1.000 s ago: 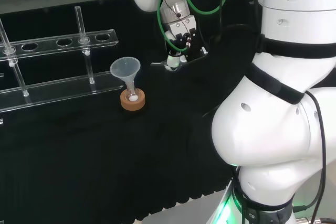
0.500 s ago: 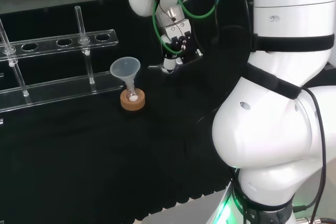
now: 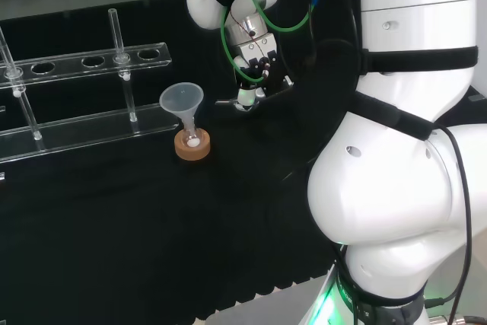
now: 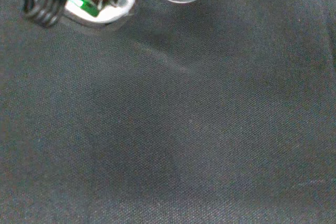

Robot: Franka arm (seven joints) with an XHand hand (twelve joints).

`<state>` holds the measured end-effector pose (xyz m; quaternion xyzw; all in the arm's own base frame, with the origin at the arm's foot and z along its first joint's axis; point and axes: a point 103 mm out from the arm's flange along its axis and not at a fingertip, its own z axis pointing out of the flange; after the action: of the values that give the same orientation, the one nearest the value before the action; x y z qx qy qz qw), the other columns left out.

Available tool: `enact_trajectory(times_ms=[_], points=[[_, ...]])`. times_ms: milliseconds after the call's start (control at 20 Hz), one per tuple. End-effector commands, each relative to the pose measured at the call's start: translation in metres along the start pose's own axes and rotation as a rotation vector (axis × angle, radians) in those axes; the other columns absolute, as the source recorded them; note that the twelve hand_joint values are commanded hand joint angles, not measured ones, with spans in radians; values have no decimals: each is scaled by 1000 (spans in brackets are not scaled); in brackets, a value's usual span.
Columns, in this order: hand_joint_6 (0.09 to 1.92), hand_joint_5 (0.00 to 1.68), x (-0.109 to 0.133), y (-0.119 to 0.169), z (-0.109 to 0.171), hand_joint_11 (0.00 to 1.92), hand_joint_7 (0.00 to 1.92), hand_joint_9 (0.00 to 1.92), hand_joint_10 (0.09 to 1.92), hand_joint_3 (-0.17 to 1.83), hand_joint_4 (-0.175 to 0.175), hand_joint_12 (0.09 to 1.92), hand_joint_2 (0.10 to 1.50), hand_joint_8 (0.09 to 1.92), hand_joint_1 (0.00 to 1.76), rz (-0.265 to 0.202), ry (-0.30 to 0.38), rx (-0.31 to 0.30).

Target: Put the weighing funnel back on the table.

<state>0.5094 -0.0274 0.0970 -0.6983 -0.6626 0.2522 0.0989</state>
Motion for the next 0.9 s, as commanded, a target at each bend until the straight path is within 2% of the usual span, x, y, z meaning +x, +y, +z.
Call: enact_trajectory(times_ms=[50, 900], points=[[553, 1343, 1, 6, 4, 647, 461, 821, 392, 674, 175, 1157, 621, 584, 1133, -10, -15, 8], [558, 1339, 8, 16, 9, 648, 466, 821, 392, 673, 175, 1156, 623, 587, 1132, -24, -19, 30]])
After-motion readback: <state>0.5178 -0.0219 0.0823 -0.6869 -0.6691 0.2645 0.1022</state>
